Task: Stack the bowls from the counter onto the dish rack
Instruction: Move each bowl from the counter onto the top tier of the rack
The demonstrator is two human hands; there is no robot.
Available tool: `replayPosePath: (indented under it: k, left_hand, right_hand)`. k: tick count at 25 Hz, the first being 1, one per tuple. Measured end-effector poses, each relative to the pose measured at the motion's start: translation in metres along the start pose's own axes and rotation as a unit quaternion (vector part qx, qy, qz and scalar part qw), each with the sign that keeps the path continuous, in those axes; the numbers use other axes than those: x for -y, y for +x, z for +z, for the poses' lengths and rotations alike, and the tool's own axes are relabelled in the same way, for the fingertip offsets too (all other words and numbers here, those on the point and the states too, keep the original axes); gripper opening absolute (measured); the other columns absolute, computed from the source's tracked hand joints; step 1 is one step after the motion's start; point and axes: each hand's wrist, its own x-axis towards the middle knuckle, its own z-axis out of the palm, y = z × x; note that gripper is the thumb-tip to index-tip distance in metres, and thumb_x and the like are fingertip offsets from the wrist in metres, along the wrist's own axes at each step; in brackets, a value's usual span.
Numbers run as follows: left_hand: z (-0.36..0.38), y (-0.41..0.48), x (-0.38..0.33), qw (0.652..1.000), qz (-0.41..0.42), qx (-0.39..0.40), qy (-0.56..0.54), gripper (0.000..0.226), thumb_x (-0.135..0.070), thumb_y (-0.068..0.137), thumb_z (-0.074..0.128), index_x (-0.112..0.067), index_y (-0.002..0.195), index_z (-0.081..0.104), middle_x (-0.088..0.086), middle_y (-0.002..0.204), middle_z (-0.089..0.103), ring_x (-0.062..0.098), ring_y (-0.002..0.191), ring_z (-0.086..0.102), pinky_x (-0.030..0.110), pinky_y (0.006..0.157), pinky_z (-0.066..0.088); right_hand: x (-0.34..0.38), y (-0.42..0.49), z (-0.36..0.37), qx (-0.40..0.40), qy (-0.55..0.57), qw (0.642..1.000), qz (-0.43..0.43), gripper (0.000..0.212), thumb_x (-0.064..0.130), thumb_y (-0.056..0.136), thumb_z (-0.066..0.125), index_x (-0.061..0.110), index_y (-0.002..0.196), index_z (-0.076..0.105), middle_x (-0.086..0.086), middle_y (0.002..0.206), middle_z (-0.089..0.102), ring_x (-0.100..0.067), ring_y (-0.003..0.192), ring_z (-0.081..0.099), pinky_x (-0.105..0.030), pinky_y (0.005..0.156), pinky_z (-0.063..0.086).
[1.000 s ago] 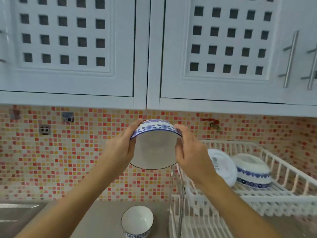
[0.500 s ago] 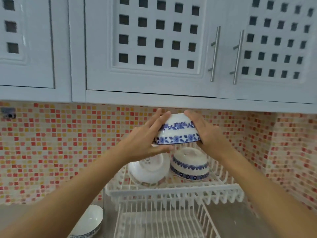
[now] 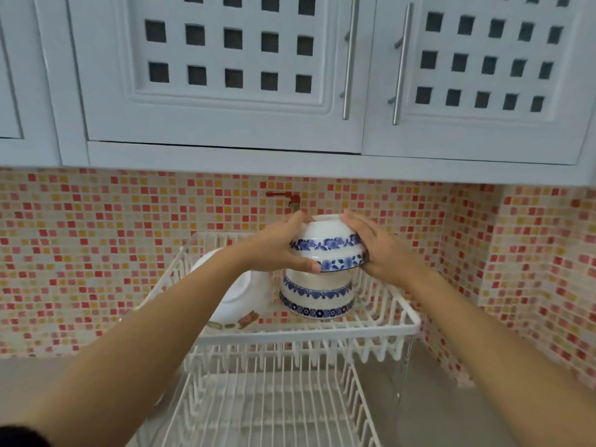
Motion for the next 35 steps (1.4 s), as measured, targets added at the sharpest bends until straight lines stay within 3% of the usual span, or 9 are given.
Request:
replayPosePath:
  k: [2,5,13,18,22,31,35]
  left_hand:
    - [0.013,0.004,0.001,1.000,-0.010,0.012,0.007,0.082,-0.044,0.073,0.075,-0.020,0.136,0.029,0.000,0.133,0.045,0.013,0.102,0.045,0.026,0.083,0.041]
    - [0.030,0.008,0.002,1.000,-0.012,0.023,-0.002,0.082,-0.040,0.071,0.078,-0.020,0.134,0.030,-0.003,0.133,0.036,0.013,0.105,0.040,0.025,0.083,0.038]
    - [0.056,0.022,0.010,0.998,-0.047,0.027,0.038,0.083,-0.036,0.067,0.082,-0.013,0.126,0.030,0.002,0.135,0.029,0.024,0.120,0.043,0.037,0.097,0.045]
    - [0.067,0.023,0.013,0.996,-0.057,0.034,0.060,0.080,-0.037,0.068,0.081,-0.011,0.125,0.031,0.003,0.134,0.031,0.023,0.112,0.047,0.028,0.082,0.038]
    - [0.073,0.023,0.013,0.993,-0.064,0.051,0.084,0.079,-0.039,0.069,0.079,-0.011,0.125,0.030,0.005,0.129,0.034,0.019,0.095,0.042,0.029,0.079,0.039]
    - [0.075,0.021,0.010,0.989,-0.080,0.067,0.102,0.082,-0.041,0.069,0.079,-0.010,0.125,0.028,0.007,0.132,0.033,0.027,0.109,0.049,0.037,0.090,0.047]
    - [0.068,0.021,0.005,0.982,-0.097,0.104,0.125,0.096,-0.046,0.070,0.077,-0.013,0.139,0.019,0.010,0.149,0.020,0.032,0.124,0.045,0.042,0.098,0.046]
  right_hand:
    - [-0.013,-0.008,0.003,0.121,0.017,0.992,0.014,0.099,0.058,0.076,0.061,0.024,0.150,0.004,0.008,0.159,0.005,-0.018,0.139,0.029,-0.036,0.106,0.034]
    - [-0.022,-0.016,0.009,0.174,0.011,0.985,-0.006,0.104,0.077,0.070,0.042,0.029,0.149,-0.006,0.020,0.153,-0.005,-0.017,0.143,0.017,-0.039,0.113,0.025]
    - [-0.026,-0.003,0.023,0.199,0.023,0.980,0.000,0.087,0.051,0.079,0.065,0.023,0.146,0.016,0.005,0.155,0.012,-0.017,0.133,0.034,-0.035,0.106,0.041]
    - [-0.028,-0.001,0.031,0.221,0.014,0.975,-0.013,0.080,0.049,0.077,0.068,0.023,0.139,0.024,0.006,0.146,0.023,-0.018,0.115,0.049,-0.041,0.089,0.052]
    - [-0.028,0.000,0.033,0.235,0.002,0.972,-0.009,0.078,0.047,0.075,0.071,0.019,0.135,0.029,0.004,0.139,0.033,-0.018,0.106,0.052,-0.043,0.083,0.051]
    - [-0.026,0.001,0.036,0.241,-0.006,0.971,-0.008,0.081,0.050,0.072,0.073,0.018,0.134,0.031,0.003,0.138,0.037,-0.019,0.115,0.050,-0.043,0.087,0.050]
    - [-0.022,0.000,0.030,0.255,0.006,0.967,0.016,0.088,0.047,0.072,0.074,0.021,0.140,0.025,0.004,0.147,0.032,-0.018,0.123,0.045,-0.041,0.095,0.047]
